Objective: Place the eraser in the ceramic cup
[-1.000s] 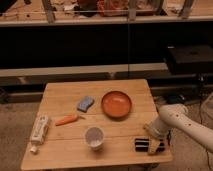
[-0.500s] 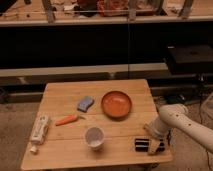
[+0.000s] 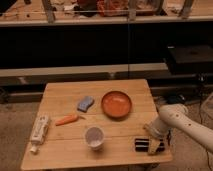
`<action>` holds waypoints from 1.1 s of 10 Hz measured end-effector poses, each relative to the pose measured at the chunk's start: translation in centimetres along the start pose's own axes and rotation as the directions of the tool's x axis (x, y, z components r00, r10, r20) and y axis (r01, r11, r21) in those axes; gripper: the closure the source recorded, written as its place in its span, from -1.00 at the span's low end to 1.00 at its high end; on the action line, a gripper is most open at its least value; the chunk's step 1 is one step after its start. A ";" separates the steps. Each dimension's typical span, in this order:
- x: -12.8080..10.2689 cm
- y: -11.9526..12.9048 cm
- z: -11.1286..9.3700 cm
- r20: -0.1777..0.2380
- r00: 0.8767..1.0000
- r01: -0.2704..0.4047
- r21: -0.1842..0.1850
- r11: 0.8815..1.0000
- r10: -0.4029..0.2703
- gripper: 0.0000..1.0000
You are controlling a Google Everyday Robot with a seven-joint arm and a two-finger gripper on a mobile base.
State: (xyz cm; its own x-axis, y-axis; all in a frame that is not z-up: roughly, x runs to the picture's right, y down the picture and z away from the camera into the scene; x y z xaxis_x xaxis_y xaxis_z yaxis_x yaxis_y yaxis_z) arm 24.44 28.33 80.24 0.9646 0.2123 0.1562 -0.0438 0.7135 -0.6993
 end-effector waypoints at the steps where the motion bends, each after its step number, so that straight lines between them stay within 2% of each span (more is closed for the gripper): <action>1: 0.0 0.0 0.0 0.000 1.000 0.000 0.000 1.000 0.000 -0.60; 2: 0.0 0.0 0.0 0.000 1.000 0.000 0.000 1.000 0.000 -0.57; 5: 0.0 0.0 0.0 0.000 1.000 0.000 0.000 1.000 0.000 -0.07; 8: -0.3 -0.1 -0.5 0.005 1.000 0.001 0.002 1.000 -0.001 0.54; 10: -0.2 0.0 -0.8 0.002 1.000 0.001 -0.003 1.000 -0.001 0.86; 11: -0.2 0.0 -0.8 0.000 1.000 0.004 -0.002 1.000 -0.004 0.89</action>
State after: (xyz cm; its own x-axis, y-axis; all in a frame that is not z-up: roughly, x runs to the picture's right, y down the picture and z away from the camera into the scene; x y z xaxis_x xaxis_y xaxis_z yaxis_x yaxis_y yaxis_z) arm 24.45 27.74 79.70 0.9648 0.2093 0.1592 -0.0392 0.7132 -0.6999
